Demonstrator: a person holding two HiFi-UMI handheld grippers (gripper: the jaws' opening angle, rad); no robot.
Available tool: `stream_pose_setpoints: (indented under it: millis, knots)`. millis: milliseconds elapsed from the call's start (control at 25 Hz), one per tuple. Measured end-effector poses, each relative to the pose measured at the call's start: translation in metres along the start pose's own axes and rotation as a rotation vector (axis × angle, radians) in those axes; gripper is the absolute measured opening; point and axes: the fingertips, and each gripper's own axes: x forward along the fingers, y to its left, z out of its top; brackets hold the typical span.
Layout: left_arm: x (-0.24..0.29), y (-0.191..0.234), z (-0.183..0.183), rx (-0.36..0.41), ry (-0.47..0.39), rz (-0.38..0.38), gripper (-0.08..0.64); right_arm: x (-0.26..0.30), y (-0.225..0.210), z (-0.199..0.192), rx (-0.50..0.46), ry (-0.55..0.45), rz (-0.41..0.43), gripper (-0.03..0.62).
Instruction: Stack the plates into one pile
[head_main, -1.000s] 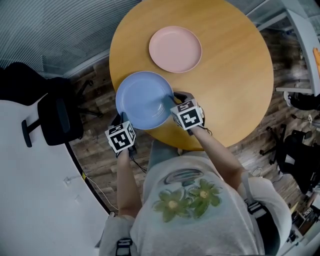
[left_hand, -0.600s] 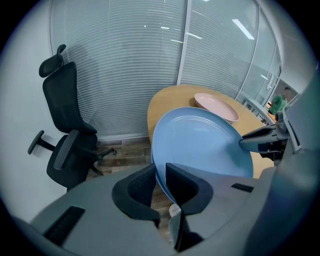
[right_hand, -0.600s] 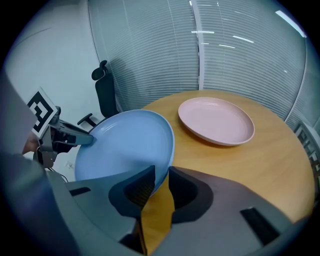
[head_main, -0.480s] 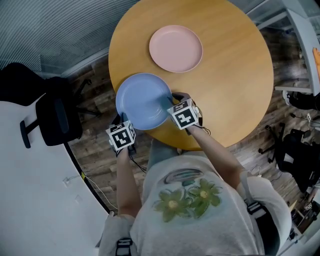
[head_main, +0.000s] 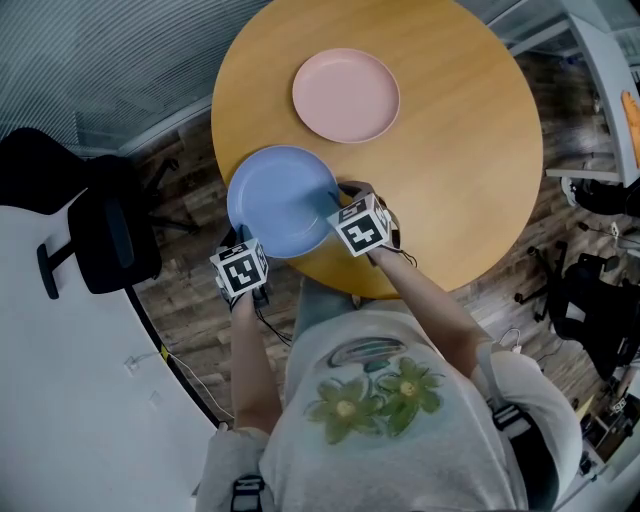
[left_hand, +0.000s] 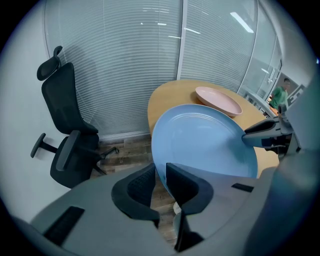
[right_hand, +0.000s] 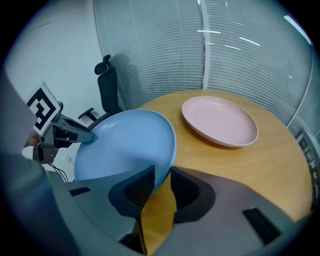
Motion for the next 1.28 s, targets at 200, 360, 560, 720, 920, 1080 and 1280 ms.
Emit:
stream_pose_setpoints:
  millis: [200, 360, 560, 720, 920, 1080, 1280]
  knots:
    - [0.000, 0.001, -0.001, 0.023, -0.002, 0.020, 0.074, 0.001, 0.002, 0.000, -0.015, -0.005, -0.001, 0.095]
    - [-0.006, 0.002, 0.002, 0.057, -0.041, 0.047, 0.101, -0.012, 0.000, 0.006, 0.000, -0.048, -0.005, 0.097]
    - [-0.032, -0.001, 0.009, 0.025, -0.116, 0.066, 0.109, -0.044, 0.001, 0.011, 0.041, -0.150, 0.037, 0.095]
    - [-0.063, -0.023, 0.015, 0.006, -0.221, 0.044, 0.071, -0.077, 0.011, 0.005, 0.028, -0.236, 0.132, 0.072]
    - [-0.105, -0.071, 0.007, 0.009, -0.295, -0.073, 0.026, -0.121, 0.028, -0.010, -0.005, -0.326, 0.237, 0.055]
    - [-0.139, -0.131, -0.016, 0.071, -0.303, -0.240, 0.018, -0.156, 0.035, -0.035, -0.029, -0.332, 0.281, 0.051]
    - [-0.170, -0.190, -0.055, 0.127, -0.274, -0.339, 0.018, -0.194, 0.042, -0.078, -0.063, -0.300, 0.302, 0.050]
